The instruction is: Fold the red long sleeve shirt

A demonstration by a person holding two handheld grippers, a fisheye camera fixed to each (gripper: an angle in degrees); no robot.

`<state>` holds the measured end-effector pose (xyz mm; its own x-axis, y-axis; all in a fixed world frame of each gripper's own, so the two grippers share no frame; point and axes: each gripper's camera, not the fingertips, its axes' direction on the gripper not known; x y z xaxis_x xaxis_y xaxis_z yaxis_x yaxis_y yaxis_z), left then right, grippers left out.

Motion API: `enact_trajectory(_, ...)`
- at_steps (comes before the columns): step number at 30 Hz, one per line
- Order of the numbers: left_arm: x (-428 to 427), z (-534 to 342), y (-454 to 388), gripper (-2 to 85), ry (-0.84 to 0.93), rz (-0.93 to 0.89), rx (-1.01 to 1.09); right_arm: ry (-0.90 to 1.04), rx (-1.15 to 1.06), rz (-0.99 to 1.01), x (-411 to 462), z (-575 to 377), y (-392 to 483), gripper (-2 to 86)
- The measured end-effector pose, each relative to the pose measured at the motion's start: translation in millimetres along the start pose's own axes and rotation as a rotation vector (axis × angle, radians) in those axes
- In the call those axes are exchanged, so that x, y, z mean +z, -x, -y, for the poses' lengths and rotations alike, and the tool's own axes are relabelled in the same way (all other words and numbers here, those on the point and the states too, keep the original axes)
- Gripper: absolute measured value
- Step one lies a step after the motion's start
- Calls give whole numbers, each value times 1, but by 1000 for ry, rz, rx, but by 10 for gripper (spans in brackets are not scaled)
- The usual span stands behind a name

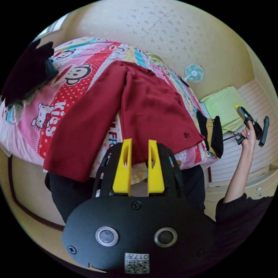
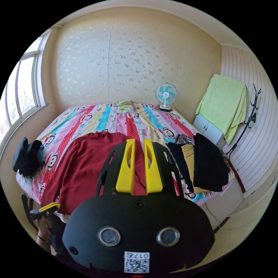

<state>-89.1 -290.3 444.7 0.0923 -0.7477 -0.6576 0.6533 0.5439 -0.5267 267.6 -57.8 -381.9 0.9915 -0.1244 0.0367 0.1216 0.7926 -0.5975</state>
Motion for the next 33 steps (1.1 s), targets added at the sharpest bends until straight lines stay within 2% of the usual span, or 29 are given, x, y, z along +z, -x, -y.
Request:
enact_trajectory(3, -12, 6, 1, 116, -55, 34, -48, 20, -4, -7, 22, -2, -13, 78)
enact_trajectory(5, 9, 16, 2, 130, 30, 17, -46, 112, -13, 10, 61, -13, -22, 95)
enact_trajectory(7, 34, 21, 0, 122, 128, 28, -12, 379, -8, 41, 130, -36, -34, 119)
enact_trajectory(8, 32, 21, -6, 104, 100, 96, 8, 620, -21, 83, 182, -66, -40, 128)
enact_trajectory(9, 29, 22, -8, 92, 97, 125, 10, 715, -72, 115, 214, -99, -41, 128)
enact_trajectory(11, 20, 29, -10, 51, 136, 105, 38, 485, -191, 101, 184, -114, -40, 93)
enact_trajectory(12, 15, 32, -8, 43, 147, 84, 37, 508, -306, 119, 168, -110, -35, 65)
enact_trajectory(14, -22, 41, 1, 35, 170, -68, 45, 567, -388, 113, 137, -94, -35, 47)
enact_trajectory(16, -60, 44, 1, 34, 183, -151, 112, 536, -381, 257, 87, -74, -49, 44)
enact_trajectory(18, -89, 41, 1, 38, 250, -63, 151, 597, -409, 475, 37, -63, -68, 46)
enact_trajectory(20, -99, 30, 7, 52, 400, 96, 186, 745, -504, 552, 28, -72, -73, 54)
enact_trajectory(22, -103, 24, 18, 64, 446, 121, 159, 786, -441, 599, 32, -74, -89, 72)
enact_trajectory(23, -109, 23, 29, 68, 413, 127, 100, 745, -325, 594, 37, -65, -107, 86)
enact_trajectory(25, -121, 24, 43, 71, 350, 110, 13, 628, -160, 525, 42, -44, -136, 99)
enact_trajectory(27, -132, 28, 51, 72, 306, 41, -37, 426, 31, 347, 56, -15, -174, 113)
enact_trajectory(28, -137, 32, 53, 72, 283, -3, -53, 402, 73, 317, 64, -10, -183, 116)
enact_trajectory(29, -141, 36, 51, 73, 268, -32, -52, 406, 137, 309, 87, -4, -196, 121)
enact_trajectory(31, -142, 41, 42, 73, 266, -47, -26, 573, 189, 408, 141, -7, -203, 113)
enact_trajectory(32, -142, 43, 35, 73, 273, -42, -5, 722, 187, 503, 172, -15, -198, 84)
enact_trajectory(33, -142, 44, 32, 73, 277, -38, 4, 724, 174, 483, 168, -15, -196, 66)
